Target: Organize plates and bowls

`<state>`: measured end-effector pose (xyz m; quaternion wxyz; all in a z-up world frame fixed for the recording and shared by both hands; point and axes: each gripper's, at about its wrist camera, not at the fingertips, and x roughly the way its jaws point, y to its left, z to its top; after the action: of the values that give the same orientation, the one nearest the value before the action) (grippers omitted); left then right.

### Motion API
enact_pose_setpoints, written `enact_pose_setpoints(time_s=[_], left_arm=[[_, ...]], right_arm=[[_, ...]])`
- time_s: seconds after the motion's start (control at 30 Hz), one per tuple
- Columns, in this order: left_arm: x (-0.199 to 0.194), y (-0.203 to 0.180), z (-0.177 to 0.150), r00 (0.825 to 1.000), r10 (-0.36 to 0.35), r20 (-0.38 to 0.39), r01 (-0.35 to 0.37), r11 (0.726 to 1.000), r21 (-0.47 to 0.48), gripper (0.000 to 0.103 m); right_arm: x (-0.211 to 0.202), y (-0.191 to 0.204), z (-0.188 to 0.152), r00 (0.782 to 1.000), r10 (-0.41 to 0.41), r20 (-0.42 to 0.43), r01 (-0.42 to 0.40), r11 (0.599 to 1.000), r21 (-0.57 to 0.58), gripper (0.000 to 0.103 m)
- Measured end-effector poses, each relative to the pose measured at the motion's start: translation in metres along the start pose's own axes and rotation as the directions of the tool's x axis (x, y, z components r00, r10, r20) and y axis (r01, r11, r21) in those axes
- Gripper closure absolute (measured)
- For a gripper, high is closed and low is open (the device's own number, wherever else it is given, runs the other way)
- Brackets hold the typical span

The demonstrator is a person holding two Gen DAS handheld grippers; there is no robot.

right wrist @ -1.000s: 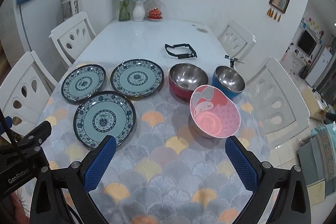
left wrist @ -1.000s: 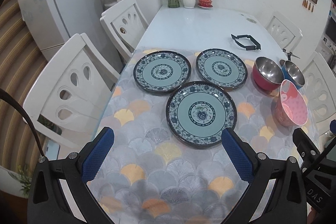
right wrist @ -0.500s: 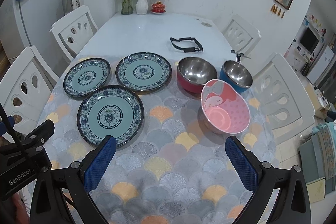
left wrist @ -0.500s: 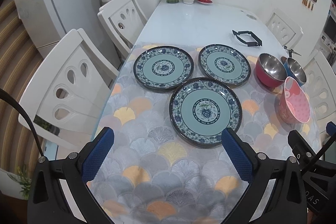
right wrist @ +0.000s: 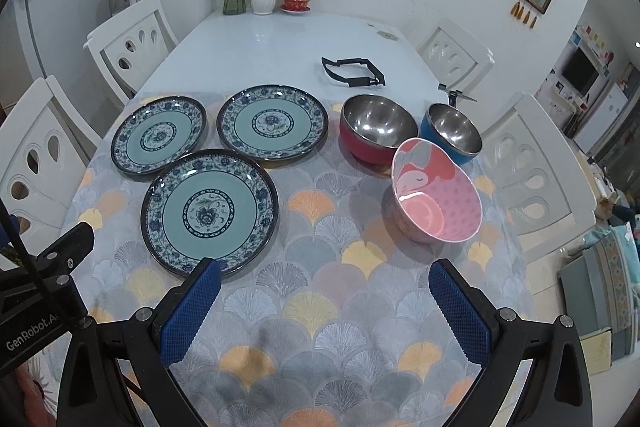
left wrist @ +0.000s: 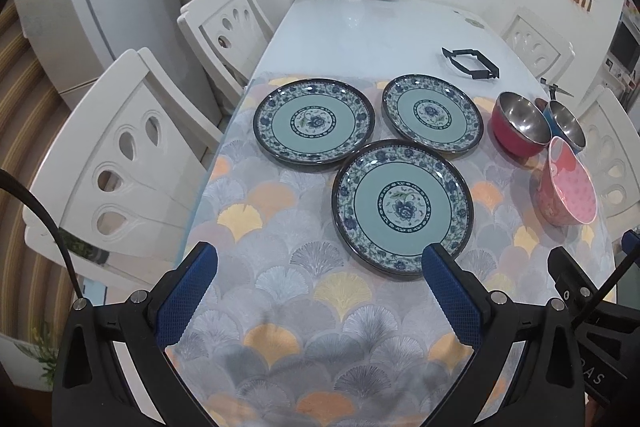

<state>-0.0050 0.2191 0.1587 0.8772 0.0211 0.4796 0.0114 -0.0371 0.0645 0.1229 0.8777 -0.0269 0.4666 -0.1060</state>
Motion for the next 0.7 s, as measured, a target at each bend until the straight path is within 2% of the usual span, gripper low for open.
enact_pose_setpoints(time_s=[0.33, 0.7], left_arm=[[0.002, -0.003, 0.002, 1.0, -0.005, -0.007, 0.005, 1.0, 0.003, 0.002], [0.008, -0.003, 0.0, 0.999, 0.009, -0.039, -0.011, 0.999, -0.032, 0.002]], right_arm=[[0.001, -0.001, 0.002, 1.0, -0.009, -0.01, 0.009, 1.0, -0.001, 0.0], [0.013, -0.004, 0.006, 0.999, 0.029, -0.036, -0.029, 0.999, -0.018, 0.0]])
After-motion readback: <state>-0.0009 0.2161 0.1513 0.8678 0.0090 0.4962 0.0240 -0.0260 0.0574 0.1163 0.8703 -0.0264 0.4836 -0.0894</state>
